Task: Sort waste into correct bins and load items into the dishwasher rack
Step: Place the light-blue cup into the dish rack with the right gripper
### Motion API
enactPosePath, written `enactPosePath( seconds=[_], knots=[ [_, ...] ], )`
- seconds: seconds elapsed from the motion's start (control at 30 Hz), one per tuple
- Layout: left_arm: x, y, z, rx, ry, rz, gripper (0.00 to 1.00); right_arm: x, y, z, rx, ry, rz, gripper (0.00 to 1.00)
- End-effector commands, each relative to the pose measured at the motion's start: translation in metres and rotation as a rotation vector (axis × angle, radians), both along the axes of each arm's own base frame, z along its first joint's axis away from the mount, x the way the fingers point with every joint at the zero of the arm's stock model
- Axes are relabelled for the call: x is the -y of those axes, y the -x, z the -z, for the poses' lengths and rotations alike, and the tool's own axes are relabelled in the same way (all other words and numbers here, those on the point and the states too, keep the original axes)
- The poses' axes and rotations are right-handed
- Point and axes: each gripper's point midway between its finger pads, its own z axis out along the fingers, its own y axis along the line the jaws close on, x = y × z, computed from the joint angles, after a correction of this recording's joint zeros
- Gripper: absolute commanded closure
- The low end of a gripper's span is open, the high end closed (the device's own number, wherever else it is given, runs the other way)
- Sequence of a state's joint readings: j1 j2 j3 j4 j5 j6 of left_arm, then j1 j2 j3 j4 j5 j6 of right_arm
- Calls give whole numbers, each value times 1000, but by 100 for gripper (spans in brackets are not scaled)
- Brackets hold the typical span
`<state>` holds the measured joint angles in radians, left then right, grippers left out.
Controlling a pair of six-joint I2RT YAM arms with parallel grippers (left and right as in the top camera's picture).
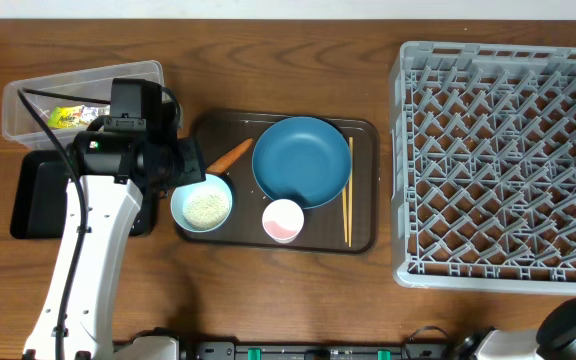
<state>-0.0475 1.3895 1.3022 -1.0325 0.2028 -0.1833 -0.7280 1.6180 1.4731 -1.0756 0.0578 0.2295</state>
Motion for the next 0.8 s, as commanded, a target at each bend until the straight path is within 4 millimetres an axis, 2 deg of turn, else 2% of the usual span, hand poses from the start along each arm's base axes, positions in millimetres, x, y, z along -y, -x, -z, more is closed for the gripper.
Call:
enactPosePath(
  seconds=[0.0,0.23,0.5,0.57,0.77],
  knots=[
    [-3,0,-2,5,-11,0,54,-2,-14,5,63,-63,6,52],
    [-3,1,-2,1,-11,0,54,8,-21,32,23,-83,12,54],
    [-3,1,-2,1,-11,0,54,16,-15,59,-58,-101,34,57],
    [-3,1,-2,1,-11,0,54,17,-14,63,-68,-108,36,53],
    [-3,1,-2,1,-11,0,50,18,-18,64,-53,-109,32,23]
  ],
)
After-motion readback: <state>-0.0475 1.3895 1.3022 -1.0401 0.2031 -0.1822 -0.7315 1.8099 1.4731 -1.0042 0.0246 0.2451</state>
